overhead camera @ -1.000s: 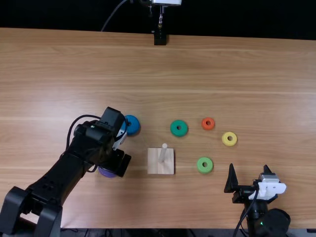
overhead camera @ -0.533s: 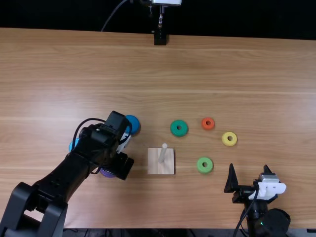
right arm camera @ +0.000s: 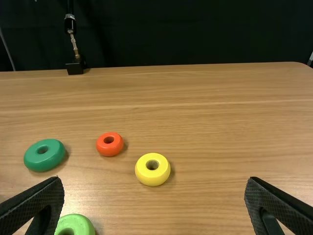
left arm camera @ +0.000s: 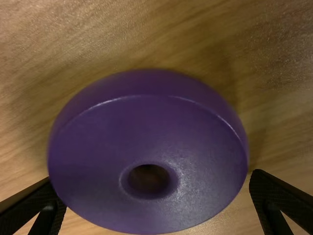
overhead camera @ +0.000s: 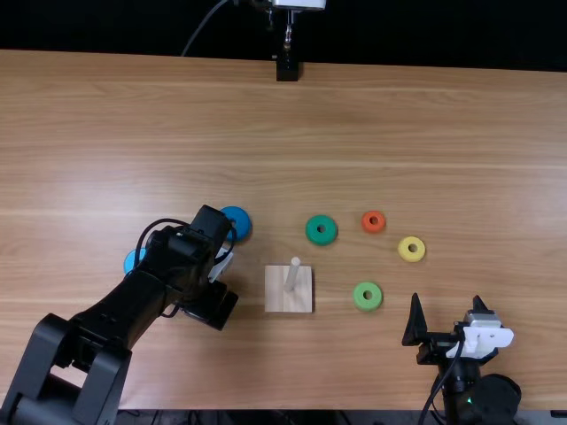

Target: Build the Hanoi tower: stack the rings onto the peg from bottom to top in this color order: purple, dark blue, light blue, dark green, light green, yellow, orange.

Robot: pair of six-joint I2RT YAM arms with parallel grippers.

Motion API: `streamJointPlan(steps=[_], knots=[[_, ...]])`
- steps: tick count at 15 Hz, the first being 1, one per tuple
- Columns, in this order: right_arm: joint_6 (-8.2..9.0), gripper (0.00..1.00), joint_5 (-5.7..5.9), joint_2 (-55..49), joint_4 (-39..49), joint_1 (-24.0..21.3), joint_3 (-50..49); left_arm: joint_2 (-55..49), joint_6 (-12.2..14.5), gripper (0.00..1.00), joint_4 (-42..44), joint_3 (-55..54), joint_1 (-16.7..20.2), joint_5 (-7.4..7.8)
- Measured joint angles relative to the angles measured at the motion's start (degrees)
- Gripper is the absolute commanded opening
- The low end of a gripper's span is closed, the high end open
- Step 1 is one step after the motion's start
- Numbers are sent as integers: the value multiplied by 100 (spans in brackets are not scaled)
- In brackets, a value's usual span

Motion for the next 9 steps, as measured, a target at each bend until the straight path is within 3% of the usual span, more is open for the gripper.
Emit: streamJointPlan(steps=[9], knots=[[0,100,-2,0,0,0,0,26,-2,100,-9,13,0,-42]])
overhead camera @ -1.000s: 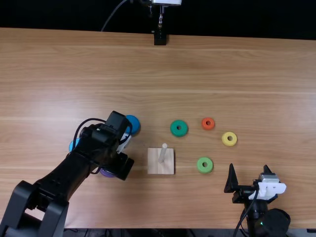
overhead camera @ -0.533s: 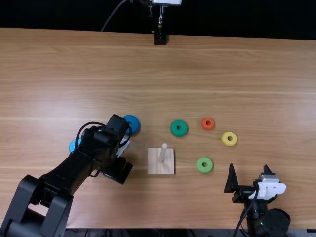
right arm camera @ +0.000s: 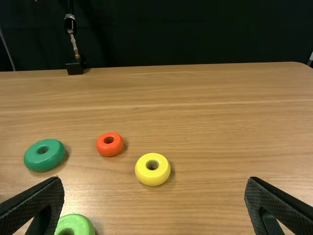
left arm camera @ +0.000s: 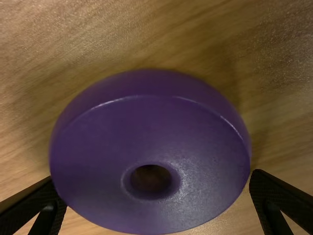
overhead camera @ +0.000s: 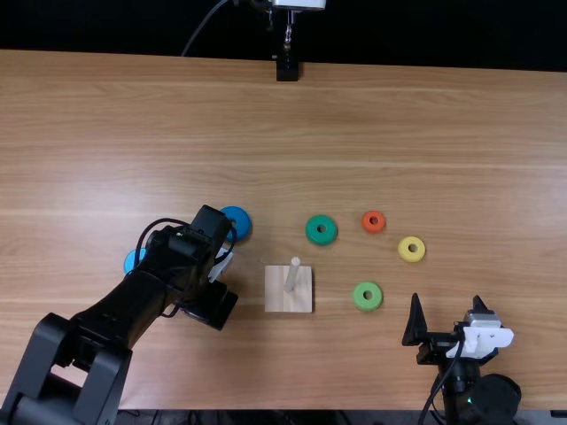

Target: Build the Hanoi tower: stack the rings onto the peg from bottom to top in this color order: purple, dark blue, light blue, dark green, light green, yellow, orange.

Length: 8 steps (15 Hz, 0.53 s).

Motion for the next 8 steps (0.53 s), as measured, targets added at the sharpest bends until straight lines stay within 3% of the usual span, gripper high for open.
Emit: streamJointPlan(steps=[8], knots=[[0,100,0,0,2,0,0,133,0,100,13,181,0,-17]])
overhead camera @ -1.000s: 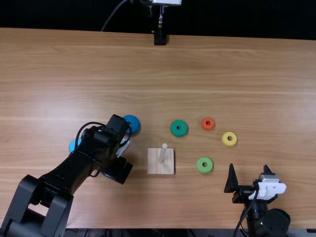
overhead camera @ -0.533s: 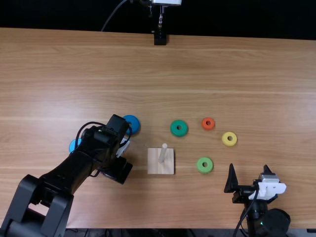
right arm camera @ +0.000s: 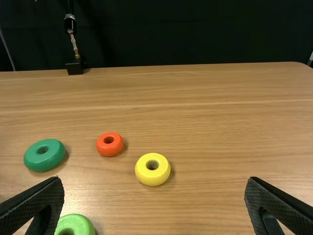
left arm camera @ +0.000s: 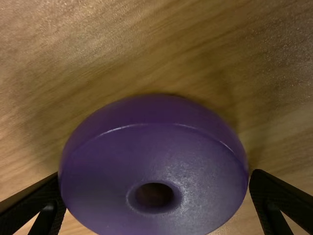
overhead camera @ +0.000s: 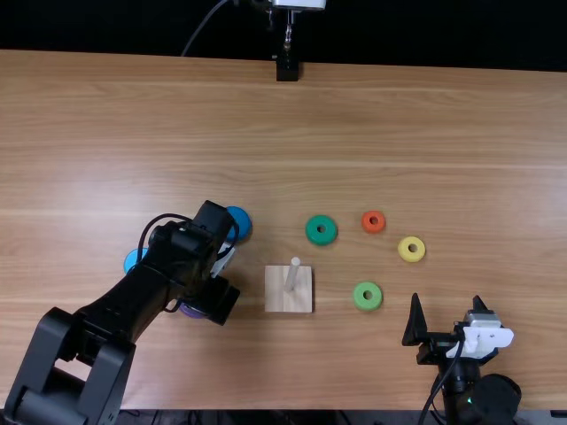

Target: Build the Hanoi tower: stack the rings onto the peg from bottom to top in this color order: purple, dark blue, light blue, dark green, light green, yellow, orange.

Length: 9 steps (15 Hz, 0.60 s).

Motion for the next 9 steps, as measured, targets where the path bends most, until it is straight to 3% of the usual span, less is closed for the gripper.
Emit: streamJointPlan(steps=[4,5,7,8,9], knots=[[-2,100,0,0,-2,0,-2,0,2,100,-7,0,0,76],[-2,100,2,0,0,0,-2,-2,39,85,-2,0,0,111],[2,100,0,0,-2,0,-2,-4,173,28,323,2,0,133],[0,100,2,0,0,0,0,-7,221,11,555,2,0,179],[2,100,2,0,-2,0,0,-11,273,3,654,2,0,227]])
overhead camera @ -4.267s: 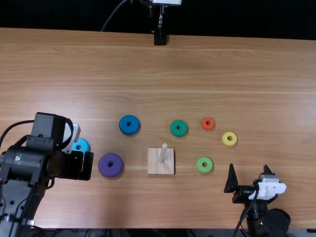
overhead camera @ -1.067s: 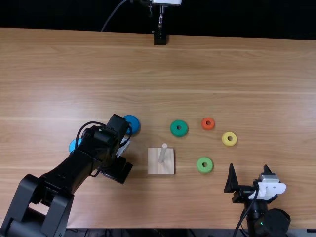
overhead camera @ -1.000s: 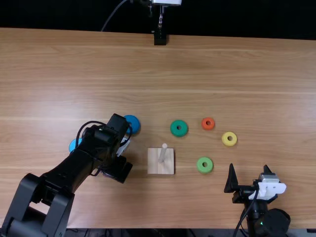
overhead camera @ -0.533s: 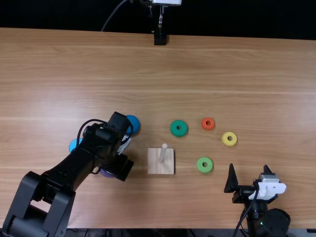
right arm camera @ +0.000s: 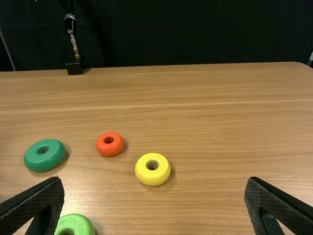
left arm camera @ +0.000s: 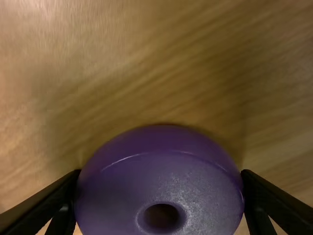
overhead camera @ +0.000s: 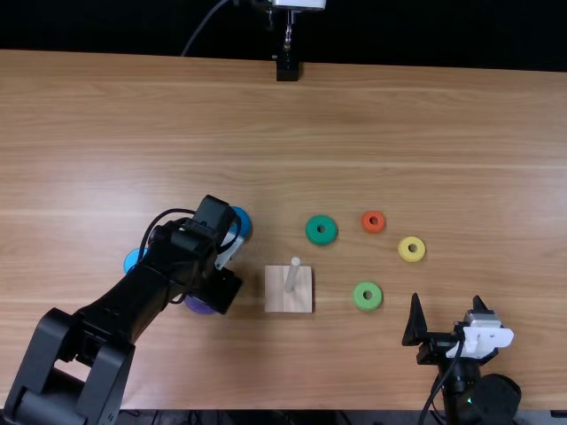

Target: Build the Hanoi tower: stack the rings onto the peg from bottom to top in this color order: purple, dark blue, light blue, dark green, light green, yellow, orange.

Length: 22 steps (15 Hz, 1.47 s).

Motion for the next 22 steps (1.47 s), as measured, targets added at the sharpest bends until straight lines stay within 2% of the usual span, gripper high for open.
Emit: streamJointPlan(steps=[5,8,11,19,22], knots=[[-2,100,0,0,0,-2,-2,-94,57,0,-28,-20,0,210],[0,100,0,2,0,0,0,-619,70,0,-942,31,0,225],[0,100,-2,0,2,0,-2,-1036,70,0,-2116,748,9,225],[-2,100,-2,0,2,0,-2,-1115,39,0,-2798,3119,11,243],[-2,100,-2,0,0,0,0,-824,37,0,-3602,3786,7,247]])
